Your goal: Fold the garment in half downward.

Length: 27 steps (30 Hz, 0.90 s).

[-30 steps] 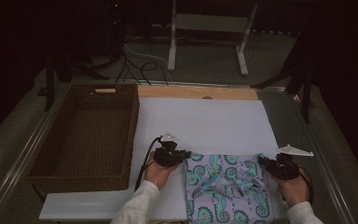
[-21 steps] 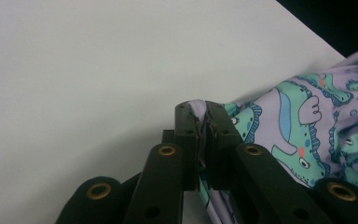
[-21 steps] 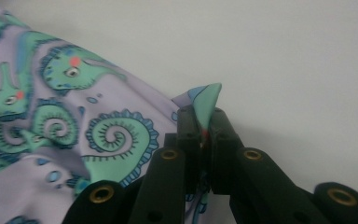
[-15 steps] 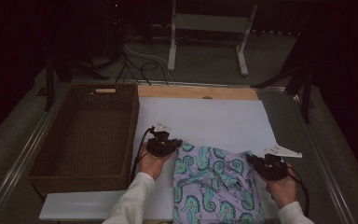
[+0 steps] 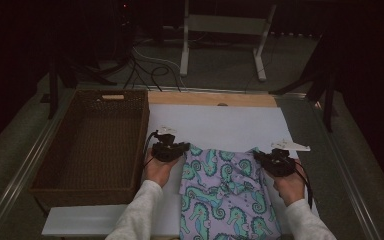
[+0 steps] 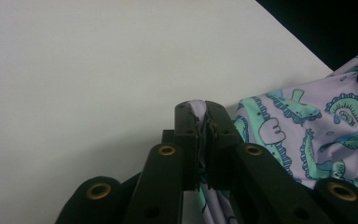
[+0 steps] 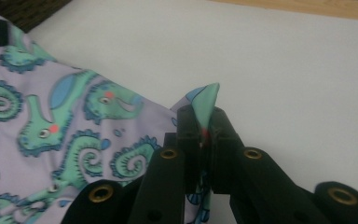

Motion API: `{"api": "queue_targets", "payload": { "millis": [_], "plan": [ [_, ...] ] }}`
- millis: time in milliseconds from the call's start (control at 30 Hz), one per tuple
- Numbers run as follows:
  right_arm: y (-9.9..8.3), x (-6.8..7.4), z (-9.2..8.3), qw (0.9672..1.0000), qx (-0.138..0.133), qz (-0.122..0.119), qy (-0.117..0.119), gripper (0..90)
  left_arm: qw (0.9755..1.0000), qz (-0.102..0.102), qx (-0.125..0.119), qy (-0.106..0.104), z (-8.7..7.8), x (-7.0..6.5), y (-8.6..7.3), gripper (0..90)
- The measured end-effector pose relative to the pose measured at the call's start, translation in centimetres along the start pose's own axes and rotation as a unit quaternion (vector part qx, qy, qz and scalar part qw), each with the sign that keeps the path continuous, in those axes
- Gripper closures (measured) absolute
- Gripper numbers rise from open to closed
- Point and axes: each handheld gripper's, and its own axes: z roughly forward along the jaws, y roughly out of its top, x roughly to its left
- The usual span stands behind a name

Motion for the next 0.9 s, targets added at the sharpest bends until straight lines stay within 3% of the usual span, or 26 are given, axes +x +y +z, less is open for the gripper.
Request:
{"api": "queue_targets", "payload": {
  "millis": [333,567,900],
  "plan": [
    [0.6,-2.6,0.9,0.9995,0.003,0.02,-0.023,85.8,0.9999,0.006,-0.007,0.014,0.7,0.4,1.8,85.7],
    [1.1,-3.0,1.4,0.9992,0.003,0.022,-0.034,85.8,0.9996,0.001,-0.012,0.025,1.6,1.0,3.0,85.7],
    [3.2,-4.3,3.0,0.9989,0.007,0.023,-0.04,85.8,0.9992,-0.013,-0.015,0.036,2.9,2.1,4.0,85.5]
  ]
}}
